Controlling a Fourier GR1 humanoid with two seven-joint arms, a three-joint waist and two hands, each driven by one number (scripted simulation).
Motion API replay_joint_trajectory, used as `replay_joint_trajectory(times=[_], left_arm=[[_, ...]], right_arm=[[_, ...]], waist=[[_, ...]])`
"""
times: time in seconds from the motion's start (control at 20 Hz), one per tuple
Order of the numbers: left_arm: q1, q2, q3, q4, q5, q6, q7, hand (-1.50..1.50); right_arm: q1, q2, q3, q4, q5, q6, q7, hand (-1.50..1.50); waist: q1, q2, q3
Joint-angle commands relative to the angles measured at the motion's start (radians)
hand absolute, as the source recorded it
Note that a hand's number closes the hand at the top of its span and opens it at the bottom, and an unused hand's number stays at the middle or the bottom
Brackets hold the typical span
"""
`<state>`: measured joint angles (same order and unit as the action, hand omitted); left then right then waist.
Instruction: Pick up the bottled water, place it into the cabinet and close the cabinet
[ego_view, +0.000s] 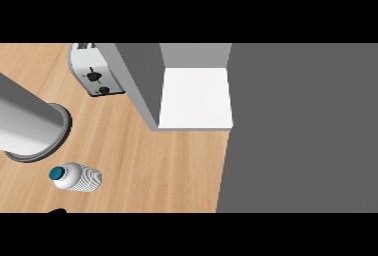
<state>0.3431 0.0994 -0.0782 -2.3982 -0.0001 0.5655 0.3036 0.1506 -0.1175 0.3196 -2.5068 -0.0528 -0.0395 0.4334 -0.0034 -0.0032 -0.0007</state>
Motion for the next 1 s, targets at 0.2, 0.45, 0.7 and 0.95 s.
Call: replay_joint_trajectory(times=[0.2, 0.45, 0.7, 0.95], left_arm=[[0.030, -0.032, 0.101, 0.150, 0.077, -0.047, -0.117, -1.50], [0.028, 0.004, 0.224, 0.284, 0.202, -0.157, -0.199, -1.50], [-0.024, -0.059, 0.226, 0.556, 0.232, -0.234, -0.402, -1.50], [-0.063, -0.097, 0.248, 0.709, 0.232, -0.247, -0.527, -1.50]], right_arm=[[0.070, -0.028, 0.029, -0.206, 0.009, -0.006, 0.073, -1.50], [-0.034, -0.032, -0.053, -0.155, -0.053, -0.012, 0.102, -1.50], [-0.041, -0.017, 0.032, -0.131, 0.034, -0.037, 0.111, -1.50], [-0.041, -0.037, 0.026, -0.195, 0.013, -0.045, 0.165, -1.50]], waist=[[-0.002, -0.001, 0.000], [0.006, 0.001, 0.000], [0.000, 0.001, -0.001], [-0.004, 0.001, -0.001]])
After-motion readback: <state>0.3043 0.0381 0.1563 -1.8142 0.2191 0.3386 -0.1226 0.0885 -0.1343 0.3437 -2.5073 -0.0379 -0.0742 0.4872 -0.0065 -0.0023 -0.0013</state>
